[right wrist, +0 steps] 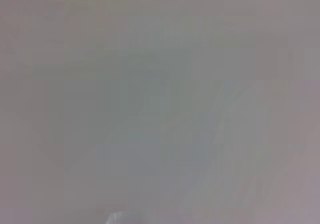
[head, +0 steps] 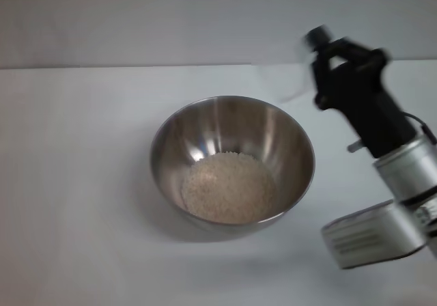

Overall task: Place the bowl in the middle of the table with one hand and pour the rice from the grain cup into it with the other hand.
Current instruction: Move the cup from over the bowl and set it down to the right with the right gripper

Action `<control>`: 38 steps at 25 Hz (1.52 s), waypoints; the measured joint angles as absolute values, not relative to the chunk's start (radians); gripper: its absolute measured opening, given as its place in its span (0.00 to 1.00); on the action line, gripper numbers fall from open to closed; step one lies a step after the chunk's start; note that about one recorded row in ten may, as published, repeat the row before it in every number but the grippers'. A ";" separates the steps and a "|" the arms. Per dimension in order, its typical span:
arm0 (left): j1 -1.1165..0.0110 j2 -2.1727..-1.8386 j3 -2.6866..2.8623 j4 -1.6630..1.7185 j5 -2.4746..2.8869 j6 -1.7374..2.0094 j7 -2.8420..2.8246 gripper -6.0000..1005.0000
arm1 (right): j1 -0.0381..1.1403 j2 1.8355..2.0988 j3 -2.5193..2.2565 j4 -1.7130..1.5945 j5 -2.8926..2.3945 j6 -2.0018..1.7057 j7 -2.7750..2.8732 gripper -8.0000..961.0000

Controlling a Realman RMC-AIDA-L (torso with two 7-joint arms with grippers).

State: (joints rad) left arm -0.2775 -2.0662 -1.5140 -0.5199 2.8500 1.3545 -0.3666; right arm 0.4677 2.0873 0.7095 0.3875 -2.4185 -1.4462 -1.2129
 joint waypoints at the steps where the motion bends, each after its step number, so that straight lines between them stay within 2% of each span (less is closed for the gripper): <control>1: -0.278 -2.066 -1.514 -0.520 2.850 1.354 -0.367 0.69 | 0.442 2.088 0.741 0.416 -2.415 -1.455 -1.147 0.02; 3: -0.280 -2.065 -1.515 -0.520 2.854 1.354 -0.367 0.69 | 0.380 2.089 0.790 0.490 -2.363 -1.471 -0.979 0.02; 11: -0.283 -2.064 -1.519 -0.518 2.855 1.353 -0.366 0.69 | 0.315 2.092 0.749 0.561 -2.080 -1.489 -0.712 0.02; 19: -0.284 -2.063 -1.516 -0.515 2.855 1.353 -0.365 0.69 | 0.312 2.092 0.583 0.561 -1.791 -1.467 -0.531 0.02; 38: -0.283 -2.063 -1.513 -0.519 2.855 1.360 -0.367 0.69 | 0.381 2.092 0.551 0.435 -1.740 -1.209 -0.318 0.02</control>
